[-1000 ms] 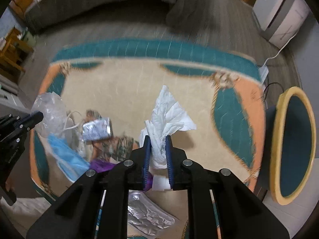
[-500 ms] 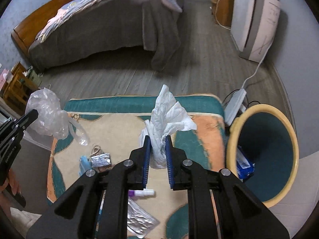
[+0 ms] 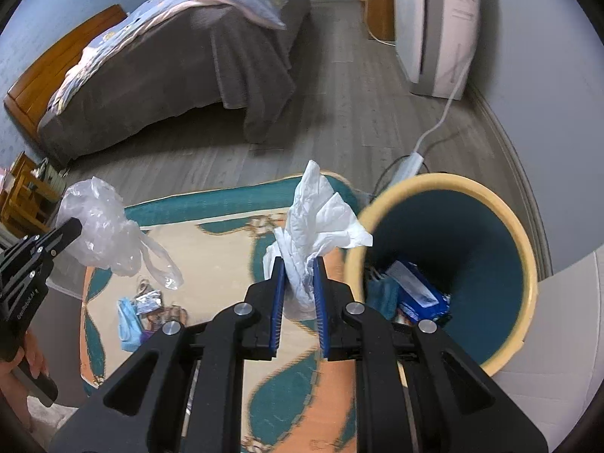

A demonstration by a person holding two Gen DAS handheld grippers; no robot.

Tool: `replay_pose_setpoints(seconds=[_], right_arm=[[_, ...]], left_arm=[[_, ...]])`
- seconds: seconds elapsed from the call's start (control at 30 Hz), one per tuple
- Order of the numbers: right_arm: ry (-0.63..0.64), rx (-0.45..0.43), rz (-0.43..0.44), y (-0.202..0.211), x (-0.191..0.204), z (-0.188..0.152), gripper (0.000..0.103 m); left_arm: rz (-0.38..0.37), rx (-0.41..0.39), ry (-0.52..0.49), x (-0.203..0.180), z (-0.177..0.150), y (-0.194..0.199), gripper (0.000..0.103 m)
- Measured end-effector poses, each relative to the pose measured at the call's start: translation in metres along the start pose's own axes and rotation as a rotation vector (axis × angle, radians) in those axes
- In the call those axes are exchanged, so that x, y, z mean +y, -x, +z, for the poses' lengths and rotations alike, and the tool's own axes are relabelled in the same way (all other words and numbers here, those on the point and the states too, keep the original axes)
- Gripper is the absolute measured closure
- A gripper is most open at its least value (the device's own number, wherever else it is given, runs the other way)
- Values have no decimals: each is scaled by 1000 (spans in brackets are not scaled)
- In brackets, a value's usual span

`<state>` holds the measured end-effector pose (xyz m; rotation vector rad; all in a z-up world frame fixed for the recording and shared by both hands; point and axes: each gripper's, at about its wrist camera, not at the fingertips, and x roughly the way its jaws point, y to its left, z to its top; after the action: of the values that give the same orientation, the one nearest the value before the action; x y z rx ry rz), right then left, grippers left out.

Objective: Collect trash
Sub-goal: 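Carry the plastic bag and tissue over the bin and open both grippers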

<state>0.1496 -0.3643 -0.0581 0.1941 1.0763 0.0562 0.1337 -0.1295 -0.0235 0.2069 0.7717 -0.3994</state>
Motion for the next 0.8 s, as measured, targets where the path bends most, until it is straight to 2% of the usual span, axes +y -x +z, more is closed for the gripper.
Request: replay_pose_setpoints(seconds=[0.3, 0.47, 0.6, 0.7, 0.8], right_arm=[[-109, -34, -31, 13, -57, 0, 89], [-191, -37, -55, 14, -94, -3, 89], [-238, -25, -82, 11, -112, -9, 89], [-267, -25, -118, 11, -125, -11, 88], [-318, -20, -128, 8, -139, -15, 88]], left_arm=[[-96, -8, -36, -57, 12, -7, 100], [-182, 5, -55, -105, 16, -18, 100], [-224, 35, -103, -144, 15, -33, 100], [-288, 59, -117, -169, 14, -49, 100], [-292, 94, -137, -190, 10, -68, 100]])
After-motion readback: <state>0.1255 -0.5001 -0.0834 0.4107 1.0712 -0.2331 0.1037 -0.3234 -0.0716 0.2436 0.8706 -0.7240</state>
